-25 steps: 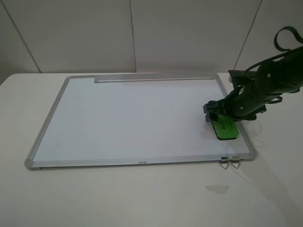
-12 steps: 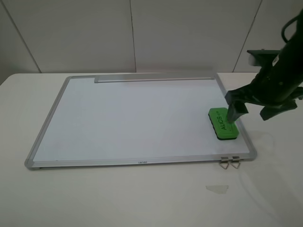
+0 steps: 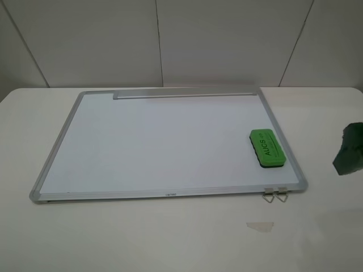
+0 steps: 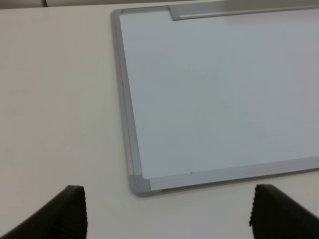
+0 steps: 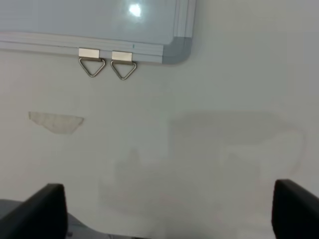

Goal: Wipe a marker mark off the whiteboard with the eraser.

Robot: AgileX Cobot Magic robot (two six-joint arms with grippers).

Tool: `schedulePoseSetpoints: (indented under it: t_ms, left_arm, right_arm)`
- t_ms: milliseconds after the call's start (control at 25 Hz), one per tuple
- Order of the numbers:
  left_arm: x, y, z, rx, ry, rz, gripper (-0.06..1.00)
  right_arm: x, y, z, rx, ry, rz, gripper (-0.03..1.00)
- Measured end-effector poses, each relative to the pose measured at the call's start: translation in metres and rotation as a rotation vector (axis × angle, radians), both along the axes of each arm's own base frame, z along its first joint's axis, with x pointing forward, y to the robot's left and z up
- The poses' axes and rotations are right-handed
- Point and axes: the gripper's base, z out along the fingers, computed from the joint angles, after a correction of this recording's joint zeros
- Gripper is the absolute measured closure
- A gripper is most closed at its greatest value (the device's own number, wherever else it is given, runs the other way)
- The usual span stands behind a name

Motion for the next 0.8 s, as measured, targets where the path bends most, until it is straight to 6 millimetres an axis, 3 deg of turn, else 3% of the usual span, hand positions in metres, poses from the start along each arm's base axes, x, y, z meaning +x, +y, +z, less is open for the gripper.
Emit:
schedulePoseSetpoints:
  t_ms: [400,800]
  left_arm:
    - [0.0,0.0,0.0,0.0,0.0,0.0,0.26]
    - [0.0,-0.001,0.0,-0.006,0.001,-0.004,0.26]
  right_arm:
    - [-0.066,-0.01,-0.013,0.062,-0.308,0.051,0.15]
    - [-0.089,-0.014,-0.002,0.087,-0.469,0.054,0.15]
